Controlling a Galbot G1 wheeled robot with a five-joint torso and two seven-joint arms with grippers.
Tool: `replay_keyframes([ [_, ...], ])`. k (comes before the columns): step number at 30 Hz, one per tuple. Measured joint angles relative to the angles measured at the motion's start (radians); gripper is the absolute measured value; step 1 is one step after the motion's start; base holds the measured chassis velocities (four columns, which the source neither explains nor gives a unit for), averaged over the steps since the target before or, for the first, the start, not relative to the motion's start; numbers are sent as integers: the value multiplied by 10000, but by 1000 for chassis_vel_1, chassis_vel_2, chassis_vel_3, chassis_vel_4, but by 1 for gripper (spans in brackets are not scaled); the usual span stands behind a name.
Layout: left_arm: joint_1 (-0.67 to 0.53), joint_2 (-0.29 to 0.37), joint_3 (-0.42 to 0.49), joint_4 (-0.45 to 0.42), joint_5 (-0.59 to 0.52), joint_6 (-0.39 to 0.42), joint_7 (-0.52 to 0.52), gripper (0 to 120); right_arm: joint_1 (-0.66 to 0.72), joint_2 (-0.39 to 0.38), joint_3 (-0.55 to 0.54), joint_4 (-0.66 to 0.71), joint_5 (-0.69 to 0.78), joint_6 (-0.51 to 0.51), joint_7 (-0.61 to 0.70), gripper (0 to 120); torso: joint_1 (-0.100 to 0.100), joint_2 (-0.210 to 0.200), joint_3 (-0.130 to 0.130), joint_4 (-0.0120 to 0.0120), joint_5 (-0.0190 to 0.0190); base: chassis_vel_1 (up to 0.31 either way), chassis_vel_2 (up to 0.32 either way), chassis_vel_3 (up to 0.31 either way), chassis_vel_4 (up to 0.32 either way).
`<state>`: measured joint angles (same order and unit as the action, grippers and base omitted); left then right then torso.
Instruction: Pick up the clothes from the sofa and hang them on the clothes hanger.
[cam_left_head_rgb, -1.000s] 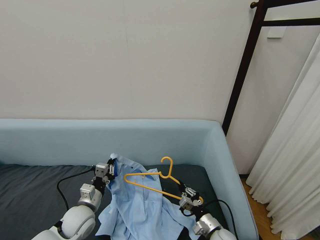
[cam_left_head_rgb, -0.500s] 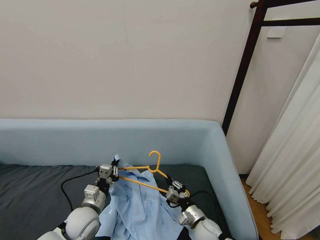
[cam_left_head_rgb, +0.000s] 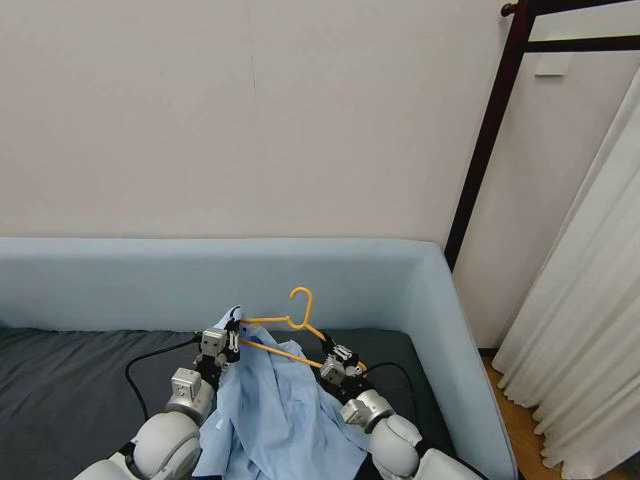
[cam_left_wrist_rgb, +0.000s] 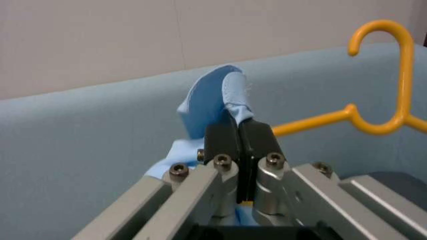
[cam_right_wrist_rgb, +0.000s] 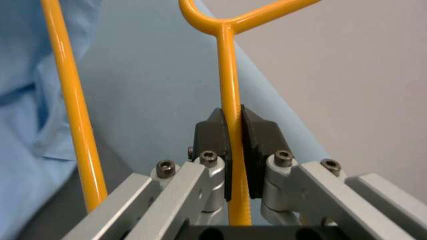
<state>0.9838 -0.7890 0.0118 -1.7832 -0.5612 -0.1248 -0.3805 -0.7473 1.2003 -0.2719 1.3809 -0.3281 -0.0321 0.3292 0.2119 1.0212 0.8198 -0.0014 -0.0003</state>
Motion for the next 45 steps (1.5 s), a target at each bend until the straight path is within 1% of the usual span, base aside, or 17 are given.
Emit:
replay_keyframes([
  [3, 23, -23, 4, -19, 4, 0, -12, 0, 95, -61, 121, 2, 148, -205, 128, 4, 0, 0, 0, 6, 1, 0, 0, 0, 0],
  [9, -248, -80, 5, 253, -35, -12, -114, 0, -337, -390, 5, 402, -184, -128, 64, 4, 0, 0, 0, 0, 1, 0, 0, 0, 0],
  [13, -732, -163, 287, 377, -268, 105, -263, 0, -975, -484, -150, 818, -963, 81, -23, 4, -1, 0, 0, 0, 2, 0, 0, 0, 0],
  [16, -943, -222, 489, 311, -319, 241, -307, 0, -1087, -384, -227, 825, -1216, 96, -29, 4, -1, 0, 0, 0, 1, 0, 0, 0, 0],
  [19, -1115, -221, 782, 63, -343, 442, -318, 0, -1012, -182, -278, 686, -1317, 76, -23, 4, -1, 0, 0, 2, 1, 0, 0, 0, 0],
  [23, -1173, -115, 942, -47, -399, 467, -286, 0, -845, -146, -355, 721, -1331, 63, -20, 4, -1, 0, 0, 3, 2, 0, 0, 0, 0],
  [31, -1251, -63, 1044, 297, -406, 538, -170, 0, -649, -161, -516, 1095, -1378, -16, -83, 4, -1, 0, -1, 7, 0, 0, 0, 0, 0],
  [34, -1544, -140, 995, 346, -601, 538, -198, 0, -738, -270, -554, 1101, -1408, 11, -119, 4, -1, 0, 0, -1, 0, 0, 0, 0, 0],
  [36, -1620, -67, 931, 347, -676, 537, -199, 0, -776, -308, -522, 1105, -1316, 18, -119, 4, -1, 0, 0, -4, 0, 0, 0, 0, 0],
  [37, -1652, 102, 848, 347, -747, 529, -186, 0, -794, -361, -482, 1177, -1083, 10, -118, 4, -1, 0, 0, -5, 1, 0, 0, 0, 0],
  [40, -1540, 594, 661, 367, -793, 435, -107, 0, -756, -526, -495, 1635, -418, -114, -173, 4, -2, 0, 0, 5, 1, 0, 0, 0, 0],
  [41, -1540, 594, 661, 367, -793, 435, -107, 0, -756, -526, -495, 1635, -418, -114, -173, 4, -2, 0, 0, 5, 1, 0, 0, 0, 0],
  [43, -1433, 806, 513, 405, -799, 395, -82, 0, -725, -654, -519, 1980, -121, -263, -201, 4, -2, 0, -1, 10, 0, 0, 0, 0, 0],
  [45, -1407, 927, 334, 494, -823, 349, -64, 0, -724, -819, -500, 2181, -12, -324, -231, 4, -3, 0, -1, 4, 1, 0, 0, 0, 0],
])
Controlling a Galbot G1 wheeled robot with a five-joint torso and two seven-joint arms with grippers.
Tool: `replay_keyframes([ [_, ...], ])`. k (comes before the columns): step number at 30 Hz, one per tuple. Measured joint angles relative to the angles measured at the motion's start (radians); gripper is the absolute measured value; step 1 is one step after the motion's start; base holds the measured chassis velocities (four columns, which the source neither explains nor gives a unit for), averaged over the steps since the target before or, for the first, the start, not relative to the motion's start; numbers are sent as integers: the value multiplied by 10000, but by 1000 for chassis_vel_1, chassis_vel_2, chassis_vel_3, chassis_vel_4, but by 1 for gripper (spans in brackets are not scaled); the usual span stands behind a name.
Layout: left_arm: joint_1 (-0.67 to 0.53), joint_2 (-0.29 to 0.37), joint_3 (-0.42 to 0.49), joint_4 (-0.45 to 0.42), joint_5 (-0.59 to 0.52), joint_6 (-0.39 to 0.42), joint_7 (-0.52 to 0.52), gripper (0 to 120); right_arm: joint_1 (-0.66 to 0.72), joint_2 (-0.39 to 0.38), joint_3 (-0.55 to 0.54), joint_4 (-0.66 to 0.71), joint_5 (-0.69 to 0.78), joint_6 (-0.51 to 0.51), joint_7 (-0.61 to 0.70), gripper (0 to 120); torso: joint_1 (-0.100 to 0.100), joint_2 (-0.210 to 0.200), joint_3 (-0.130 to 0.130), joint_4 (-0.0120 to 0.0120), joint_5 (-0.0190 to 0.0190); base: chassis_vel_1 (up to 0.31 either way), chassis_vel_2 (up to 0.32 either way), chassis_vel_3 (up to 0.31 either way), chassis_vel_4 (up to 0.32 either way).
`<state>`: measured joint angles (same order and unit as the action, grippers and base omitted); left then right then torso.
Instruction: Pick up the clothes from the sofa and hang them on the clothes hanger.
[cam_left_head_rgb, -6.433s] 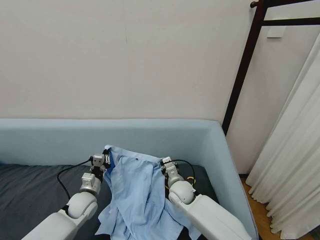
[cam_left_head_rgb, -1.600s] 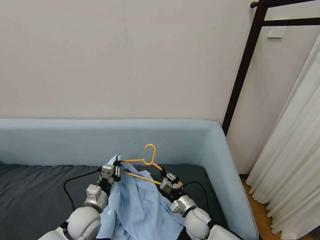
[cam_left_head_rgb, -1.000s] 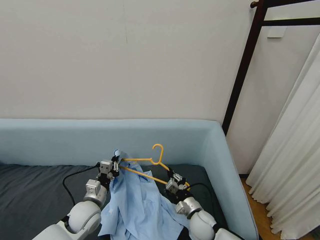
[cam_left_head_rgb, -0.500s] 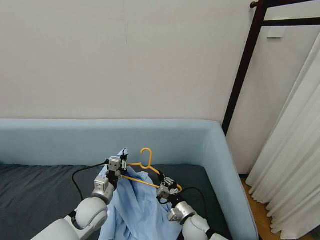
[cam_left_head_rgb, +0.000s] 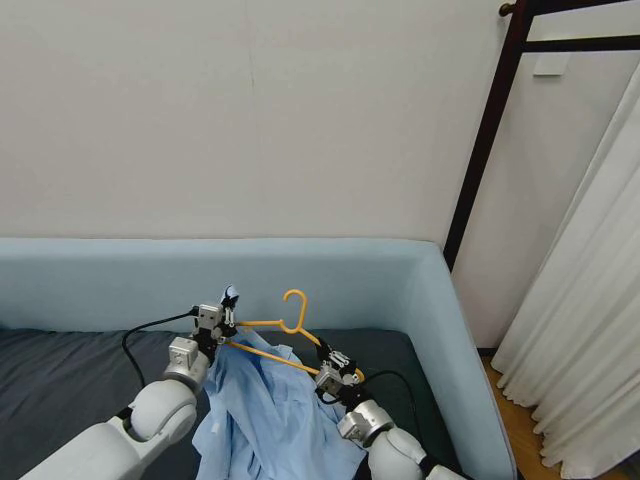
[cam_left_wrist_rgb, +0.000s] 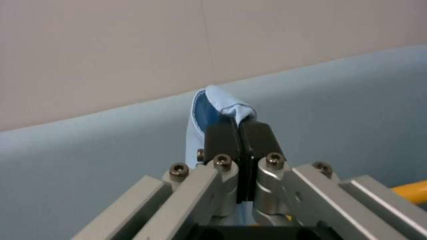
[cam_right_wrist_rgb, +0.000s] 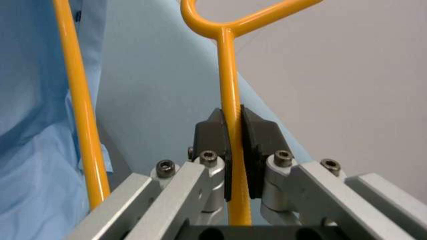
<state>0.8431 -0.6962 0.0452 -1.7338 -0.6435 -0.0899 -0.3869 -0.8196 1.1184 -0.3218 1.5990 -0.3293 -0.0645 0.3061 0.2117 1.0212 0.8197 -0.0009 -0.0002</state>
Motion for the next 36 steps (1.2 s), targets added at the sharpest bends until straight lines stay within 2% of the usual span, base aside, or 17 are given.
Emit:
replay_keyframes([
  [5, -46, 146, -251, 223, -114, -57, 11, 0, -85, -334, 49, 268, 56, -12, -20, 4, 1, 0, 1, -5, -1, 0, 0, 0, 0],
  [9, -13, 217, -299, 88, -239, -60, -3, 0, -144, -438, 16, 478, 74, -118, -44, 4, 0, 0, 0, -4, 0, 0, 0, 0, 0],
  [17, 539, 215, -241, -1197, -209, 24, -134, 0, 166, -78, 78, -184, -28, -494, 18, 4, 0, 0, 0, -1, 1, 0, 0, 0, 0],
  [26, 598, 166, -301, -1607, -91, 162, -402, 0, 140, -117, 451, -864, -708, -595, 107, 4, 0, 0, 0, -3, 1, 0, 0, 0, 0],
  [31, 736, -130, -270, -1851, 229, 263, -582, 0, 257, -118, 757, -1010, -979, -934, 284, 4, 1, 0, 0, -1, 1, 0, 0, 0, 0],
  [36, 589, -716, 59, -1896, 462, 466, -735, 0, 466, -210, 531, -682, -488, -1266, 483, 4, 0, 0, 1, -2, -1, 0, 0, 0, 0],
])
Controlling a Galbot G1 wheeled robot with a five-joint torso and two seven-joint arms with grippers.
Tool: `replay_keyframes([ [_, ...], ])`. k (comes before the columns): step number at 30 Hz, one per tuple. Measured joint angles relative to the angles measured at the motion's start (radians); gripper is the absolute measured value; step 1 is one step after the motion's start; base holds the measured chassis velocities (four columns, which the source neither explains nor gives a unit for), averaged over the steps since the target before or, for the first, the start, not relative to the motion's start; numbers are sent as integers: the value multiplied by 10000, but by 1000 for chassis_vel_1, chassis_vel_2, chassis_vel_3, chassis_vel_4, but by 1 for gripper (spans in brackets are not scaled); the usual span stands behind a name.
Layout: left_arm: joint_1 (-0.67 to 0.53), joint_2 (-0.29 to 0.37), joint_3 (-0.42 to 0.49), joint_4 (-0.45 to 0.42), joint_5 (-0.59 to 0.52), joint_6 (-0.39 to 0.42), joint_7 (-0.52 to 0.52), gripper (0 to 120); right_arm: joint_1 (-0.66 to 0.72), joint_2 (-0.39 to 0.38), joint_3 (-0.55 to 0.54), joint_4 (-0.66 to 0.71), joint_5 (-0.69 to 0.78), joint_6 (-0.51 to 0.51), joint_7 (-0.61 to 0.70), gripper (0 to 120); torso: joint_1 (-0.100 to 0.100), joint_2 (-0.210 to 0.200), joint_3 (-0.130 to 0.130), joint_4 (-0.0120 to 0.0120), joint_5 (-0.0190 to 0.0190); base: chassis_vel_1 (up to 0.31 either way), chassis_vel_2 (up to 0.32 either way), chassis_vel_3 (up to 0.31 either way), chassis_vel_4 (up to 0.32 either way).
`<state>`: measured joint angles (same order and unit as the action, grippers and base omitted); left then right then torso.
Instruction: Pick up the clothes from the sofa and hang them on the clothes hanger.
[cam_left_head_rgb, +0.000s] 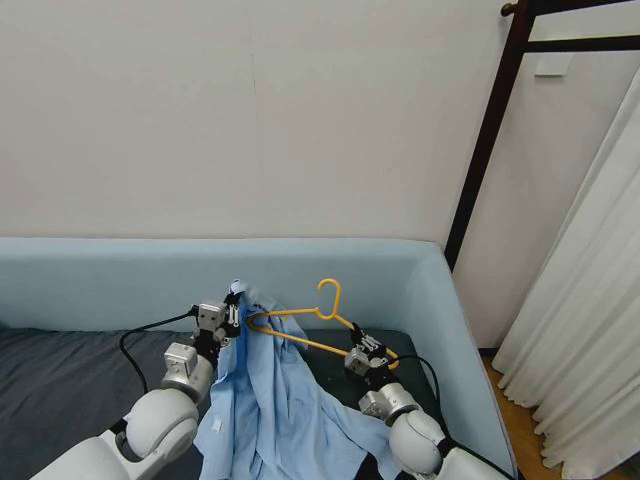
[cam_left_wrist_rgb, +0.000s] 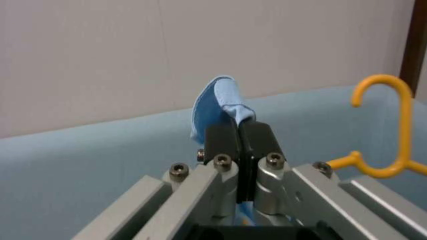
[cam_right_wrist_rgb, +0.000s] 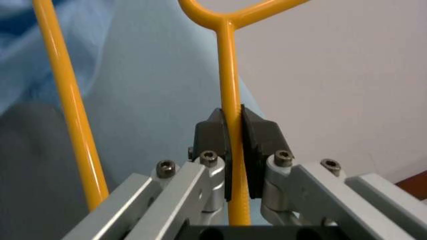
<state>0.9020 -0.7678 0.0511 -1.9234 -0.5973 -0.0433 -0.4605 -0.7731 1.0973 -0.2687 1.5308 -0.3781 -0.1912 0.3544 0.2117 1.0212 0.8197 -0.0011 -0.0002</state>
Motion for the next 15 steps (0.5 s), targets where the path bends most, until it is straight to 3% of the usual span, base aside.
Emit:
replay_keyframes([
  [7, -1116, -956, 1240, 674, 226, 380, -177, 0, 337, 393, -688, 432, 163, -297, 67, 4, 1, 0, 0, 0, 0, 0, 0, 0, 0],
  [15, -1657, -982, 1789, 876, 201, 408, -184, 0, 267, 339, -918, 298, -477, -62, -70, 4, 2, 0, 0, 0, 1, 0, 0, 0, 0],
])
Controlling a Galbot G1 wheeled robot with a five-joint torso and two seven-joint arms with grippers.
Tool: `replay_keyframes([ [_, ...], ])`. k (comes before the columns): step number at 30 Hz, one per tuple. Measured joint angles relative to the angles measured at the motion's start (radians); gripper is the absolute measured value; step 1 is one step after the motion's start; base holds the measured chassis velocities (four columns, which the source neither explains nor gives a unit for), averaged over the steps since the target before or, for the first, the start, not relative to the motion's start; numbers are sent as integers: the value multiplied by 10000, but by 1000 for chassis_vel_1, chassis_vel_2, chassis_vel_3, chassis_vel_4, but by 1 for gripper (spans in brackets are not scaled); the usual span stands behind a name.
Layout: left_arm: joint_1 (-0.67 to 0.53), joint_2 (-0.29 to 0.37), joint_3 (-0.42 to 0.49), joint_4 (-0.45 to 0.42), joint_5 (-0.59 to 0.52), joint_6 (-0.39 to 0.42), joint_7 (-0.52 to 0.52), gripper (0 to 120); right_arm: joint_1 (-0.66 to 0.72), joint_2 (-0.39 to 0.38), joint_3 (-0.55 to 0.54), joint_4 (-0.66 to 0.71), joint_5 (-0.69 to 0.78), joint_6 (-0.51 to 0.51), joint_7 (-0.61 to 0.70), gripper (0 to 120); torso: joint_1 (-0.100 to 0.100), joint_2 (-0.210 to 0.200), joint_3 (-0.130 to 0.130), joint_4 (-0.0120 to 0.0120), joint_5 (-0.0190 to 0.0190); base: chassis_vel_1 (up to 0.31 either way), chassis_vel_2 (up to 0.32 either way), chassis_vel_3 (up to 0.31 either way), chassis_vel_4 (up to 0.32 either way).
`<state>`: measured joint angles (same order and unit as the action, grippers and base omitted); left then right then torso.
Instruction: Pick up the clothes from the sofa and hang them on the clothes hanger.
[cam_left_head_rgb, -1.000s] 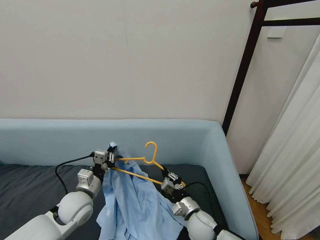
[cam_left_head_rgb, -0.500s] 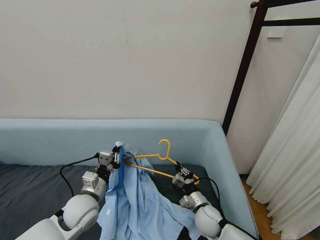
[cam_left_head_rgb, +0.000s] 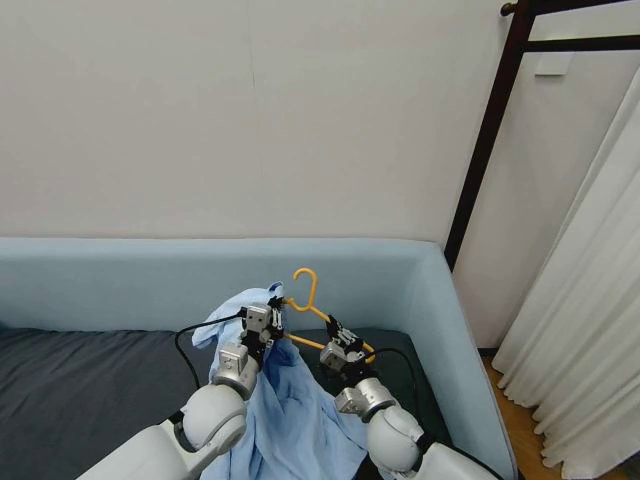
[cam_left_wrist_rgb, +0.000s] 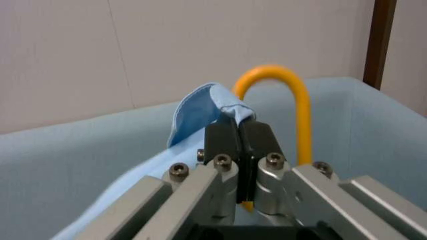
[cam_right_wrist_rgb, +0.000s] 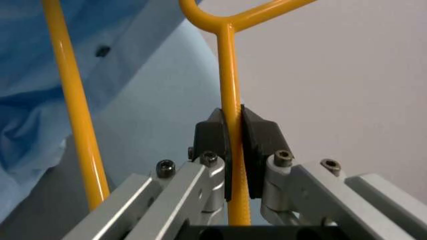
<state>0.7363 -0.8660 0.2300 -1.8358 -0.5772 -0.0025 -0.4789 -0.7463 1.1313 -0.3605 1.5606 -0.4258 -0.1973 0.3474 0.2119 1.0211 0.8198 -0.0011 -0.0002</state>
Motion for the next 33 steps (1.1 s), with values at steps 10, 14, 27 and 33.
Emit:
replay_keyframes([
  [10, -167, 407, 744, -701, -3, 54, 172, 0, 201, -61, 48, 178, 964, -465, -115, 4, 0, 1, -1, 1, 0, 0, 0, 0, 0],
  [14, 270, 509, 631, -1081, 302, 60, 126, 0, 383, -202, 166, 22, 1602, -785, -115, 4, -1, 0, -1, 2, 0, 0, 0, 0, 0],
  [27, 637, -234, 1155, -1112, 1030, 286, -479, 0, 427, -441, 402, 314, 1253, -1247, -195, 4, -1, 0, -1, -2, 0, 0, 0, 0, 0],
  [33, 632, -683, 1263, -551, 1444, 463, -821, 0, 209, -461, 541, 714, 442, -830, -356, 4, -1, 0, -1, 0, 0, 0, 0, 0, 0],
])
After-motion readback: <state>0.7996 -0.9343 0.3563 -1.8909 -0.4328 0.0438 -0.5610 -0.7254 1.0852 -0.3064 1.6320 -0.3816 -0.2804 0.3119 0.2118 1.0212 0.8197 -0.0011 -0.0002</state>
